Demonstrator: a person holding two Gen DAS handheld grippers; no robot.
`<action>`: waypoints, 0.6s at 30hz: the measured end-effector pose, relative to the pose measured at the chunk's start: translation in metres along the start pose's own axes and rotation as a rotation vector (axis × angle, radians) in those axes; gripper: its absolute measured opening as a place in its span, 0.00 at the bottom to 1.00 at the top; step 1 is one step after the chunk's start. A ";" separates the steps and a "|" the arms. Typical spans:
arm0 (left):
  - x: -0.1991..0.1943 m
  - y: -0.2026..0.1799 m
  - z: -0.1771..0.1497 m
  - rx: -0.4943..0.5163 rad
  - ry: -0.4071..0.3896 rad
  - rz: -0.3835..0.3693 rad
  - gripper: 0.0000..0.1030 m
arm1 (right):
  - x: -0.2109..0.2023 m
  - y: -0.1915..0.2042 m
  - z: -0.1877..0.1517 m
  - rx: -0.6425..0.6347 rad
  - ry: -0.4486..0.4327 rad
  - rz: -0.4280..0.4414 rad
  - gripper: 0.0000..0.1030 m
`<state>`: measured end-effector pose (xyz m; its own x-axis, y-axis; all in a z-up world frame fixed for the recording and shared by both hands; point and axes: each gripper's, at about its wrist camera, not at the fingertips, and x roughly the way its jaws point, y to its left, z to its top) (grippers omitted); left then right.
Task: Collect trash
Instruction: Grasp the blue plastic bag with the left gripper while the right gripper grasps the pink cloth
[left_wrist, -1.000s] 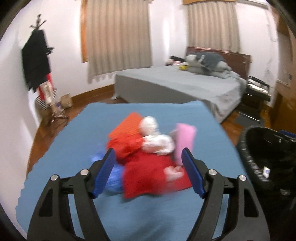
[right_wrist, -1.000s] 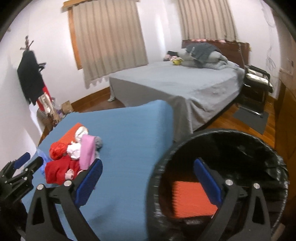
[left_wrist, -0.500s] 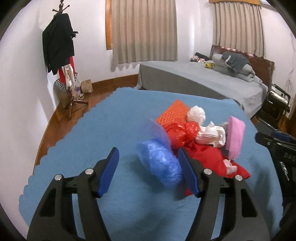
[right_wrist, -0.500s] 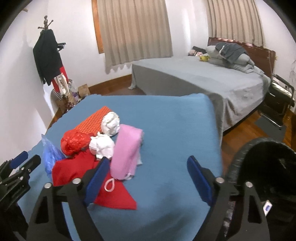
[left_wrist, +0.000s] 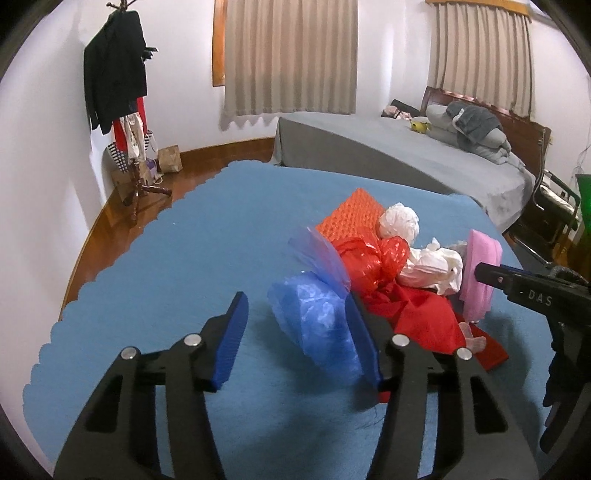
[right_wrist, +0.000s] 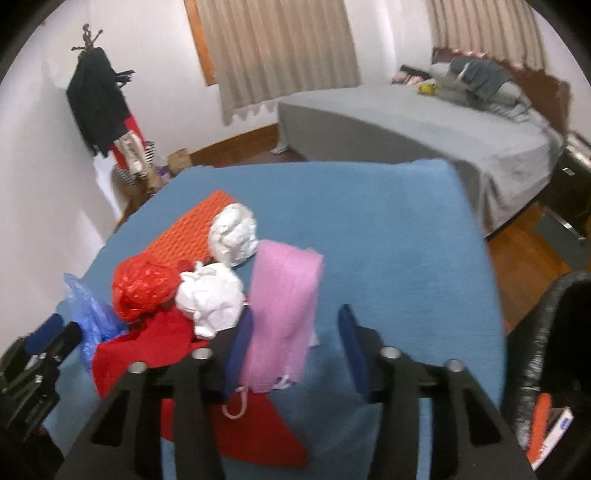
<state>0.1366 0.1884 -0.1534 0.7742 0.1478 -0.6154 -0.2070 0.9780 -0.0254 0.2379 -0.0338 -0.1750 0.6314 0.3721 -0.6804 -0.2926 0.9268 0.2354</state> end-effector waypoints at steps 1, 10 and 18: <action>0.002 0.000 0.000 -0.001 0.004 -0.005 0.47 | 0.001 0.000 0.000 0.000 0.009 0.032 0.27; 0.010 -0.006 -0.008 -0.015 0.034 -0.044 0.35 | -0.025 0.003 -0.004 -0.034 -0.018 0.062 0.14; 0.012 -0.013 -0.009 0.000 0.034 -0.075 0.15 | -0.053 -0.006 -0.013 -0.039 -0.030 0.038 0.14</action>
<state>0.1434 0.1757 -0.1677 0.7668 0.0693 -0.6381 -0.1494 0.9861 -0.0725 0.1969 -0.0600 -0.1497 0.6402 0.4086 -0.6505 -0.3437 0.9097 0.2332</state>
